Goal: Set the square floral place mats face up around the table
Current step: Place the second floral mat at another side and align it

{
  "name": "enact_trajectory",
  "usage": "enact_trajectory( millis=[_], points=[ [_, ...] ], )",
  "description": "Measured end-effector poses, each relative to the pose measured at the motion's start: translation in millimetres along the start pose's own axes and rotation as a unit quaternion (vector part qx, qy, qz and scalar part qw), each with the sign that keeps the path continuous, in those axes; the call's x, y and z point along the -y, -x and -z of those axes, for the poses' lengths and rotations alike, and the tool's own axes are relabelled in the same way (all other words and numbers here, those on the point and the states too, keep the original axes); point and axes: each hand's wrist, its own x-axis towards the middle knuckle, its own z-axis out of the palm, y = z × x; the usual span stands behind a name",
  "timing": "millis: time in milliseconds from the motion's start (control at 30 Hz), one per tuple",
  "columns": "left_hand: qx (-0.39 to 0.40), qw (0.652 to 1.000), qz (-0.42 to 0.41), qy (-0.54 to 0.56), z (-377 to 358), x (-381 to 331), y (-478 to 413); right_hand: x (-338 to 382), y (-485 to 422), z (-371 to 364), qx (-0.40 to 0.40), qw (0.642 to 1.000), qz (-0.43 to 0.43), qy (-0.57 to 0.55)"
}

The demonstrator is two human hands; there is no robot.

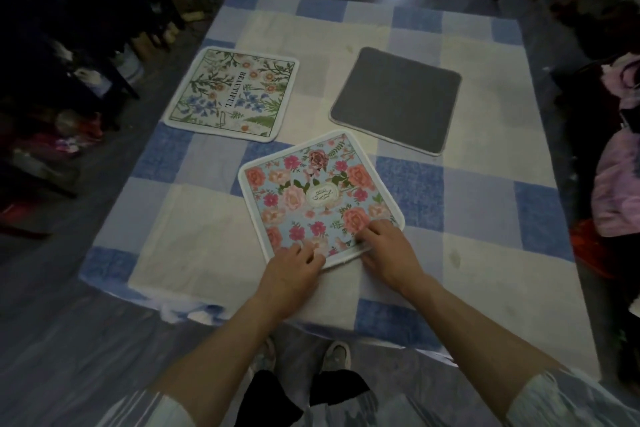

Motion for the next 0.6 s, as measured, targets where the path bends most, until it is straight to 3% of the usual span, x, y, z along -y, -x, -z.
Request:
enact_trajectory(
  millis=[167, 600],
  points=[
    [-0.015, 1.000, 0.006, -0.015, 11, 3, 9, -2, 5, -1, -0.018, 1.000, 0.016, -0.011],
    [0.007, 0.999, -0.035, -0.026, 37, 33, 18, 8, 21, 11, -0.055, 0.994, -0.073, -0.052]
  ],
)
